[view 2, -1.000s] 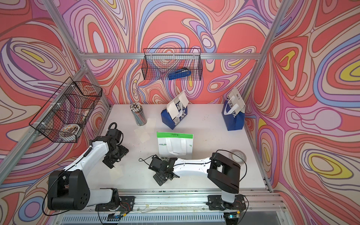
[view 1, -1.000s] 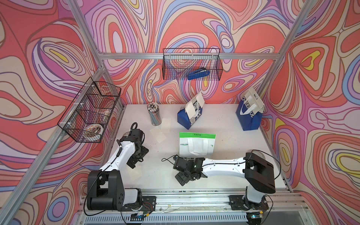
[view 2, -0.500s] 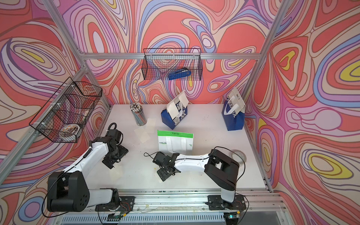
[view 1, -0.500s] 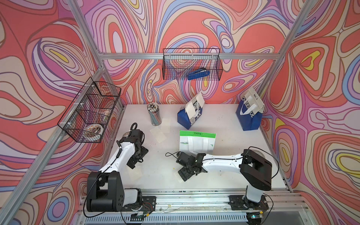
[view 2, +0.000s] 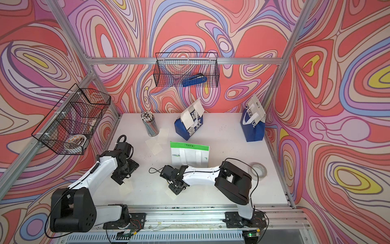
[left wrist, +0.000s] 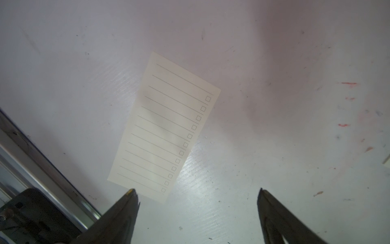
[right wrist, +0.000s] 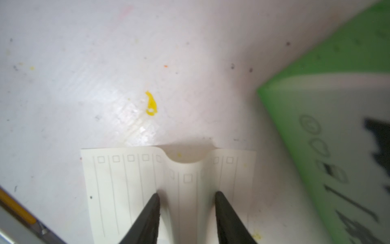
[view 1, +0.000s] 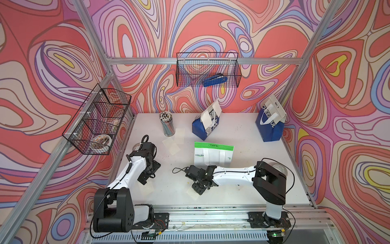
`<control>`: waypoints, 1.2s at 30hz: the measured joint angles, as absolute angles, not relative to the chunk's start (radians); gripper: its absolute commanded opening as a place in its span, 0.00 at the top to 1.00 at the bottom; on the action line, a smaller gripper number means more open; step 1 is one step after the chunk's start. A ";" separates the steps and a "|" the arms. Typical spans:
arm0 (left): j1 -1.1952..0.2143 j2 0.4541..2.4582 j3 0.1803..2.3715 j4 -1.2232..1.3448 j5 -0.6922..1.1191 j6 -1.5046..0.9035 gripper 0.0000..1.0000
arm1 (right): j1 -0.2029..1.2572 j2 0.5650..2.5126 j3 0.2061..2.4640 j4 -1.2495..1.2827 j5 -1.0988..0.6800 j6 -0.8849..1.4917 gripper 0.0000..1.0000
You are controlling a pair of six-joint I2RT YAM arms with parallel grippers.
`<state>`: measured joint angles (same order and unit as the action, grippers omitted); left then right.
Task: Staple the receipts to the bags
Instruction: Pick up the receipt from the center of the board.
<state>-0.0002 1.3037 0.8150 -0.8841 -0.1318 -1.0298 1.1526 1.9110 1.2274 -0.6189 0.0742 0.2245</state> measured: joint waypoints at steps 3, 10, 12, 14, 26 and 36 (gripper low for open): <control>0.000 1.304 0.815 -0.881 -0.132 -1.029 0.10 | 1.168 1.922 1.244 -0.617 0.072 0.175 0.77; 0.000 1.283 0.825 -0.878 -0.114 -0.962 0.10 | 1.199 1.918 1.245 -0.597 0.096 0.045 0.83; 0.000 1.262 0.836 -0.875 -0.085 -0.920 0.10 | 1.206 1.899 1.244 -0.580 0.097 0.001 0.83; 0.000 1.234 0.850 -0.864 -0.036 -0.864 0.10 | 1.209 1.860 1.244 -0.554 0.096 -0.049 0.83; 0.000 1.016 0.878 -0.740 0.461 -0.699 0.20 | 1.197 1.564 1.054 -0.137 0.084 -0.498 0.81; -0.020 0.956 0.794 -0.731 0.690 -0.742 0.24 | 1.132 1.553 0.947 0.094 0.010 -0.643 0.81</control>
